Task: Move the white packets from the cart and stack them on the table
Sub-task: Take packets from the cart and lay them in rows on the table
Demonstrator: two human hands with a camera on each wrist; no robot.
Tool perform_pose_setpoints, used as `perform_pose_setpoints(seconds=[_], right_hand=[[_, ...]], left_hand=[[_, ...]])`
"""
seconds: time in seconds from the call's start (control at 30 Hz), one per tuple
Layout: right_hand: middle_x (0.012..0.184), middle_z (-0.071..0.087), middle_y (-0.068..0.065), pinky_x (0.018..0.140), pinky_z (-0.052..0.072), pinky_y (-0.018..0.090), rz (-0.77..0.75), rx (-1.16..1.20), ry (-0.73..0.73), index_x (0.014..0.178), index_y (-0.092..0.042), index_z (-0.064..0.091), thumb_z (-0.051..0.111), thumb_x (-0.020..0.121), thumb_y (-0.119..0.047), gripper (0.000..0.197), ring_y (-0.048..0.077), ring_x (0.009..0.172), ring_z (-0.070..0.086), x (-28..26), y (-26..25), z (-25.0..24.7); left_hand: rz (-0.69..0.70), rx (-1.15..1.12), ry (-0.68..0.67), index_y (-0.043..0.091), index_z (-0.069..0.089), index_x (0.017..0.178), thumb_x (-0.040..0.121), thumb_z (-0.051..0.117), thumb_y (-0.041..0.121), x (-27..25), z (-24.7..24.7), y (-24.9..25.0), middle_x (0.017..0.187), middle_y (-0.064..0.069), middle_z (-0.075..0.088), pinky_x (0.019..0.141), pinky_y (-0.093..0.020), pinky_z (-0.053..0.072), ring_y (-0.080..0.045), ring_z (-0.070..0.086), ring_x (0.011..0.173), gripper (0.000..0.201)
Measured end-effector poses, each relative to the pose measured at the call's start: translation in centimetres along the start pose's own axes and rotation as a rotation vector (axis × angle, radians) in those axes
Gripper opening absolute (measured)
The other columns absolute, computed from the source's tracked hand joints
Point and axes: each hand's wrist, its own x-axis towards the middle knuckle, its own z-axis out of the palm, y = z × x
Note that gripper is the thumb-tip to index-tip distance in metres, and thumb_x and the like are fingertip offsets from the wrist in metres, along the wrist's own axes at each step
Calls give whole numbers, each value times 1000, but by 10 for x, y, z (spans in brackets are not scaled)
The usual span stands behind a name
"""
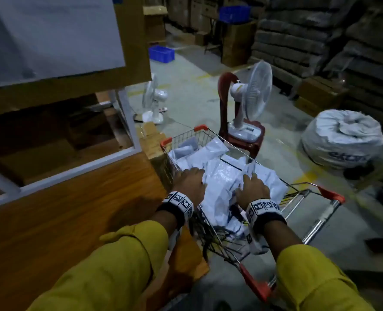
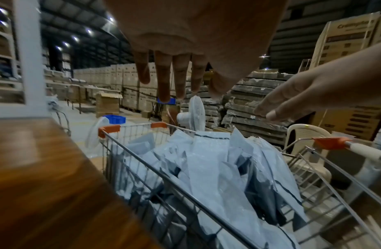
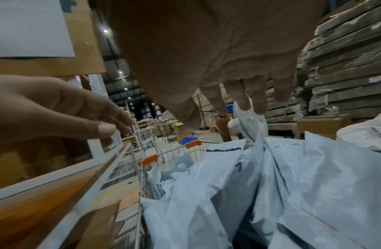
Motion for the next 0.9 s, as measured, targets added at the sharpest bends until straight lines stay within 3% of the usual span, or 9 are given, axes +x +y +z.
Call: perform_pose_setpoints(seconds=[0.3, 0.43, 0.5, 0.57, 0.63, 0.7, 0.8, 0.9], right_hand=[[158, 27, 18, 109, 35, 46, 115, -32, -139, 153, -14, 27, 55, 95, -42, 70, 37, 138, 36, 46, 42, 19], [152, 34, 19, 108, 38, 47, 59, -76, -129, 148, -11, 35, 55, 93, -42, 66, 37, 136, 36, 62, 45, 35], [150, 37, 21, 106, 39, 49, 11, -95, -101, 146, -11, 39, 56, 90, -40, 65, 39, 133, 37, 69, 44, 42], [151, 34, 22, 106, 39, 48, -24, -115, -129, 152, -16, 32, 56, 89, -44, 73, 40, 134, 36, 75, 42, 50], [154, 30, 23, 104, 39, 48, -64, -119, -173, 157, -26, 20, 53, 90, -53, 79, 40, 132, 38, 77, 41, 59], [157, 27, 22, 104, 39, 49, -80, -111, -190, 157, -30, 18, 47, 92, -62, 78, 39, 132, 40, 78, 41, 66], [160, 26, 16, 104, 38, 47, -42, -112, -209, 153, -14, 31, 39, 92, -70, 82, 36, 132, 42, 77, 40, 69], [160, 27, 14, 104, 39, 46, -11, -129, -216, 148, -7, 39, 42, 95, -63, 78, 34, 131, 44, 77, 42, 65]], left_hand=[[-40, 77, -250, 20, 44, 137, 95, 53, 50, 48, 77, 46, 138, -8, 47, 104, -48, 37, -34, 50, 124, 53], [-134, 61, -333, 18, 40, 137, 95, 55, 48, 52, 107, 67, 141, -12, 39, 101, -48, 36, -36, 50, 120, 54], [-188, 35, -377, 17, 30, 148, 95, 55, 48, 53, 119, 71, 155, -16, 25, 105, -49, 34, -38, 47, 125, 66], [-238, 19, -395, 16, 18, 156, 94, 57, 52, 52, 129, 73, 164, -18, 7, 110, -51, 30, -40, 40, 133, 81], [-273, 32, -403, 15, 9, 159, 90, 59, 59, 51, 132, 78, 166, -18, -5, 114, -53, 24, -42, 32, 140, 96], [-295, 38, -412, 15, 1, 160, 83, 63, 67, 51, 138, 80, 165, -20, -12, 116, -55, 20, -42, 25, 145, 111], [-347, 11, -362, 17, -6, 159, 67, 71, 76, 53, 150, 80, 164, -21, -15, 116, -60, 21, -39, 29, 141, 134], [-392, 14, -347, 20, -8, 159, 62, 82, 67, 59, 154, 82, 165, -20, -10, 114, -55, 27, -33, 39, 133, 141]])
